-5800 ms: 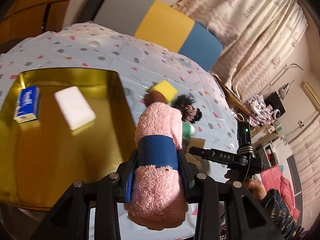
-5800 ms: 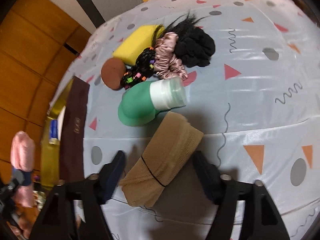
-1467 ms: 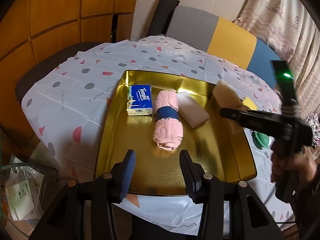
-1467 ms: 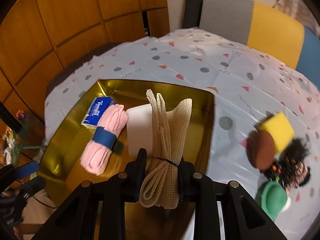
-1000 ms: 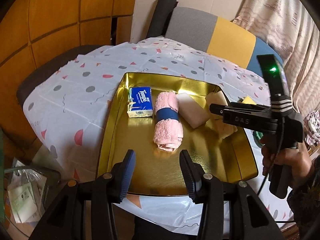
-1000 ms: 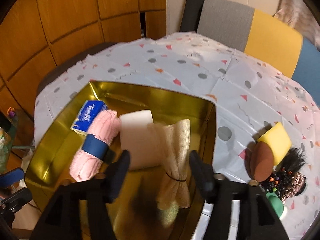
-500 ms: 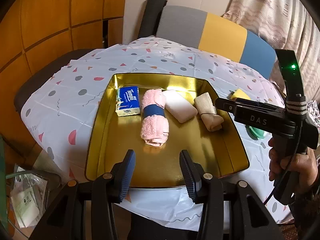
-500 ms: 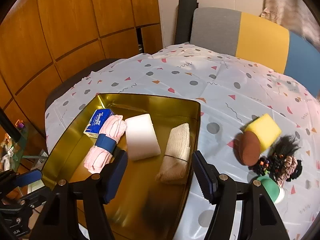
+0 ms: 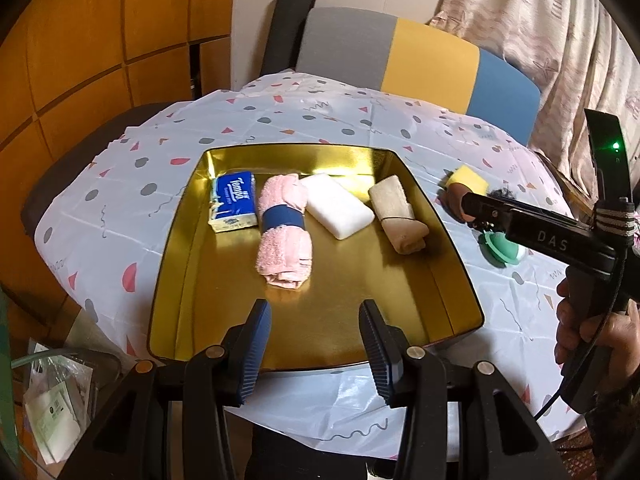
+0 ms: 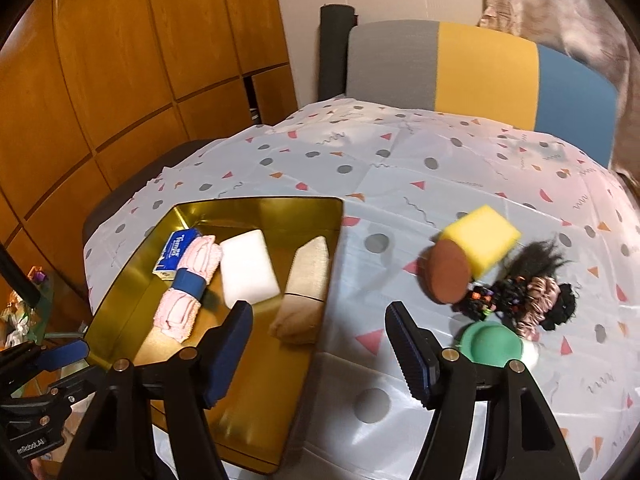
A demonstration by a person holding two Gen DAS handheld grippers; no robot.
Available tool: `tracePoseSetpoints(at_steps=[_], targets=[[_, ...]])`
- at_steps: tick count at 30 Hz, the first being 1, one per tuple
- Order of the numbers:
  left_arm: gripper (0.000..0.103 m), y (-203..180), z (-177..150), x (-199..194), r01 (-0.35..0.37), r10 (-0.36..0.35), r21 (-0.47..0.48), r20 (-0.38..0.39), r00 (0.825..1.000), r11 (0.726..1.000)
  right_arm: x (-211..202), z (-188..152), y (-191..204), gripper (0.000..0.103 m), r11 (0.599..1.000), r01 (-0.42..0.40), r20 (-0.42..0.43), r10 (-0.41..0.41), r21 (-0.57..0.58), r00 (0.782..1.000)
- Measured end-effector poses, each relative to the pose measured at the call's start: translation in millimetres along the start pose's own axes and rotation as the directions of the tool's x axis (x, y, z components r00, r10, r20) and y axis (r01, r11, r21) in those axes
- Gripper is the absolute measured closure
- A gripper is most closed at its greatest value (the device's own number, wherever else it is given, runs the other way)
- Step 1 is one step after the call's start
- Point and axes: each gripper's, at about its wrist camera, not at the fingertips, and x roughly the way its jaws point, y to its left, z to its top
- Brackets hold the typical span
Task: Organize soft objects
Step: 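Grasp the brown oval sponge with the left tool while the right tool reaches the scrunchie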
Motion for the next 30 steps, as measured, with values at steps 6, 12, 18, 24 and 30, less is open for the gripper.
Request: tracePoseSetpoints(at_steps=[6,12,18,24,30], targets=[[0.057,-9,5,0,0.047,-0.047,0.018,0.003,0.999,0.999,-22,-11,-35,0.021,0.998,0.041,0.014,-0.042,0.049,0.999],[0.056,-20,18,5,0.115,-0.115,0.008,-0.017,0.993,0.993,-47,-30,-104,0.019,0.978,0.157,-0.008,-0.158,0.136,0.987],[0.056,-53,32,9,0.189,-0.186,0.073,-0.044,0.981,0.979,-74,-53,-184,0.017,0.923,0.289,-0.033,-0.29,0.253,0.956],[0.056,-98,58,21,0.231,-0.222,0.131,-0.08,0.972,0.964,-89,-83,-244,0.016,0.863,0.342,-0.046,-0.351,0.373,0.935],[0.057,-145,89,56,0.247,-0.232,0.169,-0.107,0.967,0.954,-96,-93,-265,0.016,0.821,0.293,-0.022,-0.325,0.49,0.946]])
